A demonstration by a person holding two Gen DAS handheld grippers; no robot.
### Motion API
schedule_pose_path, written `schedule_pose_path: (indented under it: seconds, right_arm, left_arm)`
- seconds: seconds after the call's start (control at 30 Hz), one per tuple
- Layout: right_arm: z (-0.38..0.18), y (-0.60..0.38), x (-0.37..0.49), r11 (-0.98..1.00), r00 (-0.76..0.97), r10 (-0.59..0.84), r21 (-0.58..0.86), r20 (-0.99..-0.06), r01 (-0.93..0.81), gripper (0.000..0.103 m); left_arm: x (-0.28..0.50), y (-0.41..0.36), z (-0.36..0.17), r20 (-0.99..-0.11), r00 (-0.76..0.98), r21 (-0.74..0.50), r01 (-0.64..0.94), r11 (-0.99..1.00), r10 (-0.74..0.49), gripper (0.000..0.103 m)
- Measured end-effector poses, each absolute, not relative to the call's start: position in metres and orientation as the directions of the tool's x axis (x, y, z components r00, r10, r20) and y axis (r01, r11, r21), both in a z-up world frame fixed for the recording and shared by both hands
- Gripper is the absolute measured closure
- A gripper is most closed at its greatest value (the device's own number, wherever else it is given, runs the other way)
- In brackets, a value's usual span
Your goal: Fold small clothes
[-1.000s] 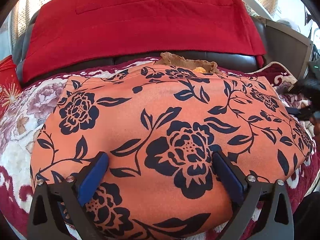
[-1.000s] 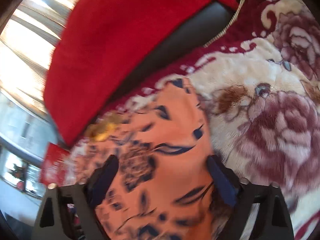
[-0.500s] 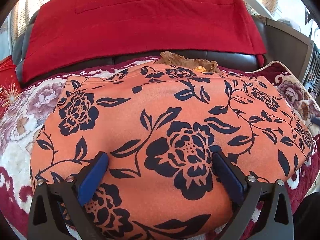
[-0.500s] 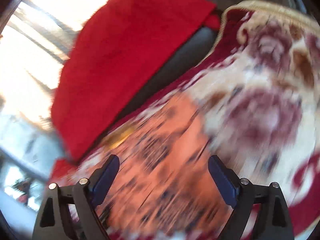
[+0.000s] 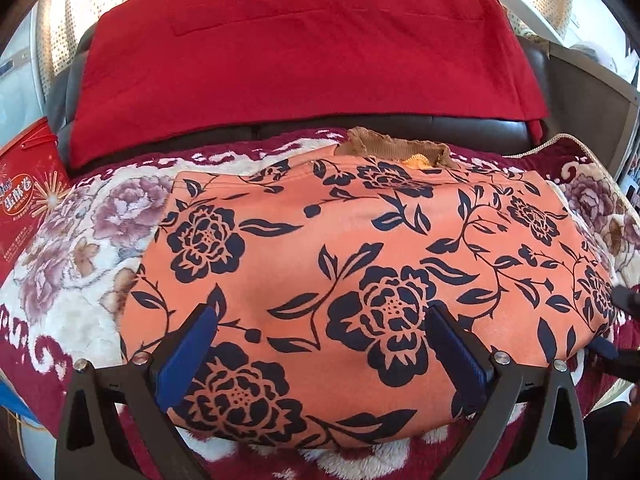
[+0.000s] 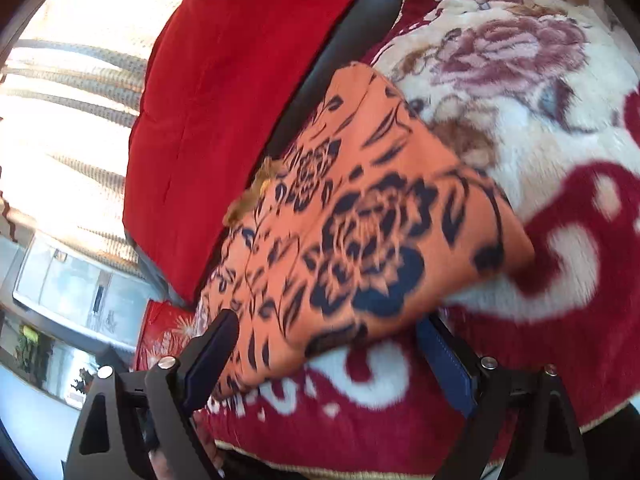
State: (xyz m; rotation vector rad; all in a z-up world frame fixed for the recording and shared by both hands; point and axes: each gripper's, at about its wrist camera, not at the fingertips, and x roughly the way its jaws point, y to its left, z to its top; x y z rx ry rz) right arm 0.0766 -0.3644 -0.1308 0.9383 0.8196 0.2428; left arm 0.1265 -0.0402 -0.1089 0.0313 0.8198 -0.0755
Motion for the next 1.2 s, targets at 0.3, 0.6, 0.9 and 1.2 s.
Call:
schedule_pose_path:
  seconds: [0.3, 0.6, 0.9, 1.2]
  right_arm:
    - [-0.127, -0.372, 0.086, 0.585, 0.713, 0.469, 0.788, -0.521, 0.191, 0.012]
    - [-0.120, -0.364, 0.107, 0.695, 0.689, 0.389, 0.686, -0.611, 0.216, 0.046]
    - [-0.112, -0.345, 0.136, 0.784, 0.665, 0.307, 0.577, -0.681, 0.230, 0.083]
    - [0.023, -0.195, 0.155, 0.935, 0.773, 0.307, 0.328, -0.555, -0.136, 0.084]
  left_arm:
    - [0.134, -0.040, -0.104, -0.719, 0.692, -0.017, 0.079, 0.997, -0.067, 0.000]
    - [0.139, -0.034, -0.112, -0.720, 0.690, -0.041, 0.071, 0.997, -0.079, 0.000]
    - [0.144, -0.020, -0.129, -0.746, 0.645, -0.126, 0.109, 0.986, -0.166, 0.000]
    - [0.104, 0.132, -0.076, -0.511, 0.858, -0.254, -0.209, 0.944, 0.053, 0.000]
